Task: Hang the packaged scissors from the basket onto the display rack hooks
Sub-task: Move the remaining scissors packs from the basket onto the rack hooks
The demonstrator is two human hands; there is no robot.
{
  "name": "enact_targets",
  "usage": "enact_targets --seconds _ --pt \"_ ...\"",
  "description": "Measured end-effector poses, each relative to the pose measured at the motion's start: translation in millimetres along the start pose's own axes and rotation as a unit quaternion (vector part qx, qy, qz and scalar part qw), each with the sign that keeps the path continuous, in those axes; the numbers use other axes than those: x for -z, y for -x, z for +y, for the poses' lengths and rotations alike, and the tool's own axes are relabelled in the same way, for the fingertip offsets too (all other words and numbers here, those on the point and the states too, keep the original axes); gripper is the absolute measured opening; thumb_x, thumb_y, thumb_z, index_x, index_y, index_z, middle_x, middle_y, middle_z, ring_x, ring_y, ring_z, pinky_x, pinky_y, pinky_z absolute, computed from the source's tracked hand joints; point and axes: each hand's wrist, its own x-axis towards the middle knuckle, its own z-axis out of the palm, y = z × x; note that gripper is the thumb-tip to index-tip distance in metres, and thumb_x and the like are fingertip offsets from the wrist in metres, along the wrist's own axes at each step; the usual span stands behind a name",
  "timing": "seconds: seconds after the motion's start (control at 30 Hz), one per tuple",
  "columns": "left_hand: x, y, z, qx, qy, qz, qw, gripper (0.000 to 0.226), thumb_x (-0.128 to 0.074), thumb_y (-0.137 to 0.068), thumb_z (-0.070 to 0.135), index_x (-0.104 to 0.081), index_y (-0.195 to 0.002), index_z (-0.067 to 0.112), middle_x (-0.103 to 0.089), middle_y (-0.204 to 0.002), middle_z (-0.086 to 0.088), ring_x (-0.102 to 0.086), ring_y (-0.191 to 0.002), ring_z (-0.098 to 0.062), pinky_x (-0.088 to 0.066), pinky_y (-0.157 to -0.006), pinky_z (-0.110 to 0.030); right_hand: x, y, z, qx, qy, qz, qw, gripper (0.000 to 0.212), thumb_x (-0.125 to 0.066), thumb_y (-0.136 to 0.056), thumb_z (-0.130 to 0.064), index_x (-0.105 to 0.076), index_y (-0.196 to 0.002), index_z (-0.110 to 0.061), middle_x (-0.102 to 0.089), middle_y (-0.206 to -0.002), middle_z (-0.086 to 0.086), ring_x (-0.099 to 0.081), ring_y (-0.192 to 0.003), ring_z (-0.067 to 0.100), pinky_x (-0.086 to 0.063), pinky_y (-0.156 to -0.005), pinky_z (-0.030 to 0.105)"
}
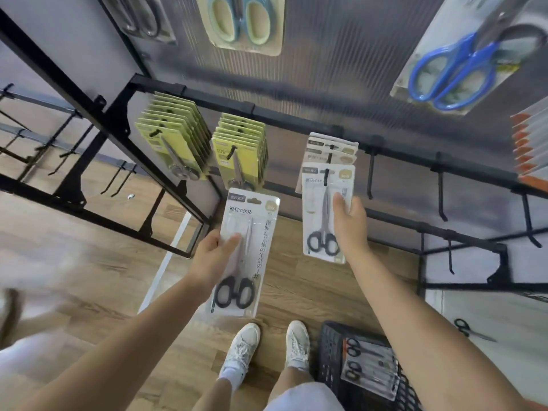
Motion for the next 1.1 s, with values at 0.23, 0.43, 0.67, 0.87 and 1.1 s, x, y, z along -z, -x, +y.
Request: enact_targets --seconds 0.23,0.43,0.67,0.87,1.1 --pt "-1.6 -8.9 -2.5 0.005 0.007 -0.012 1.000 0.009 -0.055 -0.094 0.025 -0.058 -0.096 0.018 -0.064 -0.092 0.001 -0.061 -0.080 -0.010 -0.047 -0.062 -0.022 -9.3 -24.9 -0.4 0.017 0.025 0.014 0.999 0.035 -0.036 -0.100 -0.036 -0.047 -0.114 -0.006 -0.054 -0.105 -0.001 -0.050 -0.090 0.011 -0.038 -0.066 0.021" --pt "-4.5 -9.7 -1.2 0.008 0.004 -0.014 1.000 0.022 -0.056 -0.093 0.029 -0.057 -0.106 0.011 -0.064 -0.098 -0.001 -0.063 -0.085 -0.014 -0.048 -0.063 -0.022 -8.2 -34.1 -0.3 0.008 0.081 -0.006 0.997 0.036 -0.034 -0.100 -0.039 -0.046 -0.112 -0.007 -0.053 -0.104 0.002 -0.051 -0.092 0.017 -0.036 -0.074 0.028" --pt "-7.8 10.7 12.9 -0.012 0.002 -0.061 0.998 0.014 -0.052 -0.096 0.024 -0.053 -0.099 0.011 -0.059 -0.085 0.001 -0.058 -0.070 -0.005 -0.045 -0.046 -0.010 21.1 19.5 -13.3 0.039 0.188 -0.066 0.979 0.048 -0.046 -0.098 -0.025 -0.035 -0.142 -0.011 -0.041 -0.144 0.006 -0.044 -0.126 0.017 -0.032 -0.099 0.026" --pt "-25.7 31.5 22.3 -0.049 -0.016 -0.072 0.996 0.031 -0.055 -0.094 0.019 -0.041 -0.067 0.020 -0.043 -0.065 0.006 -0.043 -0.059 -0.005 -0.036 -0.045 -0.006 48.5 50.7 -58.9 0.108 0.194 -0.137 0.965 0.041 -0.051 -0.094 -0.036 -0.049 -0.131 -0.018 -0.057 -0.116 -0.011 -0.052 -0.102 0.002 -0.038 -0.085 0.021" --pt "-46.1 40.0 28.6 -0.059 -0.029 -0.140 0.988 0.017 -0.056 -0.093 0.025 -0.049 -0.080 0.018 -0.052 -0.075 0.005 -0.051 -0.068 -0.008 -0.041 -0.057 -0.020 48.5 50.6 -61.0 0.122 0.189 -0.112 0.968 0.011 -0.056 -0.092 -0.016 -0.057 -0.086 -0.025 -0.063 -0.091 -0.006 -0.061 -0.088 0.014 -0.052 -0.084 0.041"
